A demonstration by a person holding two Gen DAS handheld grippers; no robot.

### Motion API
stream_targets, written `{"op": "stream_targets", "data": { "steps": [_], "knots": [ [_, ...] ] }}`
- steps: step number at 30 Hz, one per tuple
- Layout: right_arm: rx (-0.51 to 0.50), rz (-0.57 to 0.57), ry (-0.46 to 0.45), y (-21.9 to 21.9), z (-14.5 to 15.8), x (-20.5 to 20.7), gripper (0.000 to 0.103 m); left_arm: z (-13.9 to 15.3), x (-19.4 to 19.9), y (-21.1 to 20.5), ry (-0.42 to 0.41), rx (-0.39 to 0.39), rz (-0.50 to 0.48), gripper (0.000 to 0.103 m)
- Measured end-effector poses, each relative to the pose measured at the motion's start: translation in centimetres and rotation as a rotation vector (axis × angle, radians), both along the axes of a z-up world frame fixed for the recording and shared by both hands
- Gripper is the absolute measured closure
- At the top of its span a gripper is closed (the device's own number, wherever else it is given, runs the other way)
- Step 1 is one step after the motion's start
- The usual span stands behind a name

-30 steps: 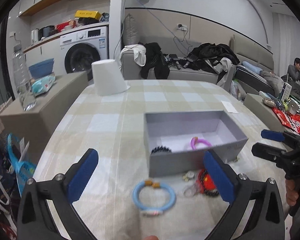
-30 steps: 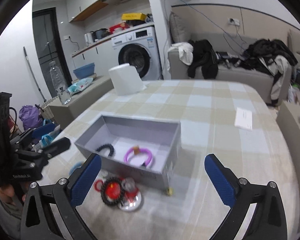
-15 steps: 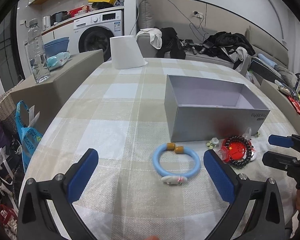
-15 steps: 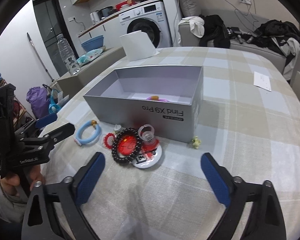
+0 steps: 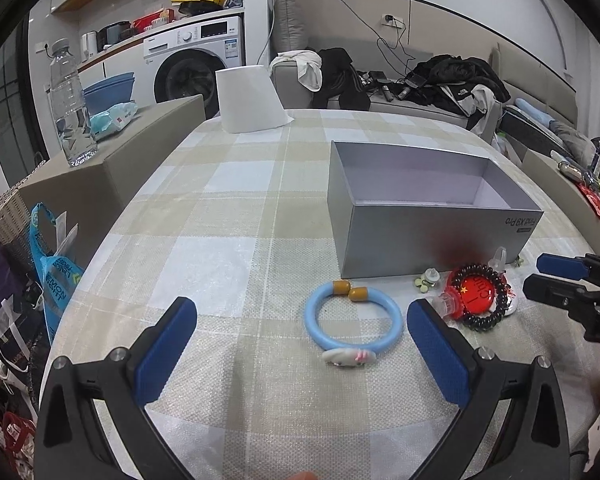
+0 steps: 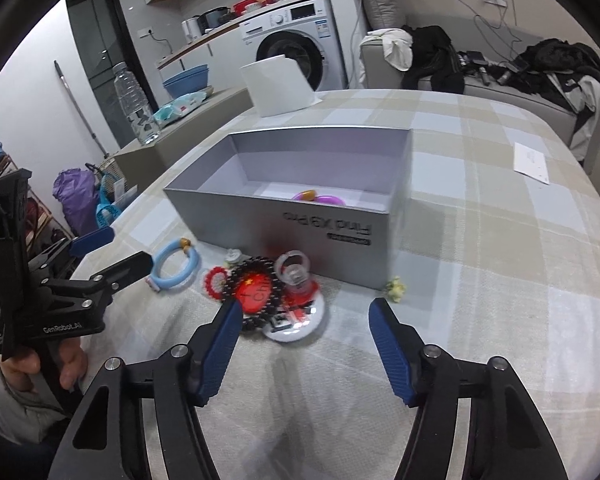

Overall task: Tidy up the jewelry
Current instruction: 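Withdraw both open grippers from the box back toward the jewelry, then close the right gripper on the small yellow figurine beside the box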

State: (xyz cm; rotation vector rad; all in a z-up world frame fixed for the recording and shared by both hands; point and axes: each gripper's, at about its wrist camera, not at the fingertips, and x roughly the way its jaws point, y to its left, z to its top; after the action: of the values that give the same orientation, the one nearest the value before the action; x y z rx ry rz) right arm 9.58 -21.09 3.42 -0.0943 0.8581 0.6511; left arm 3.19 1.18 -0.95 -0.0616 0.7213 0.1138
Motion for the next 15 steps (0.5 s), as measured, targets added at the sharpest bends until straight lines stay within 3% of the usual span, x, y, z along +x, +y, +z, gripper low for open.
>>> {"op": "stream_targets", "data": {
  "steps": [4, 15],
  "knots": [
    [-0.057, -0.065, -0.001, -0.9, -0.4, 1.1, 0.051, -0.1, 0.1, 0.1, 0.011, -0.008, 0.0, 0.001],
    [-0.169, -0.073, -0.019, 0.1, -1.1, 2.6, 0.069, -0.1, 0.2, 0.0, 0.019, -0.008, -0.004, 0.001]
  ]
}}
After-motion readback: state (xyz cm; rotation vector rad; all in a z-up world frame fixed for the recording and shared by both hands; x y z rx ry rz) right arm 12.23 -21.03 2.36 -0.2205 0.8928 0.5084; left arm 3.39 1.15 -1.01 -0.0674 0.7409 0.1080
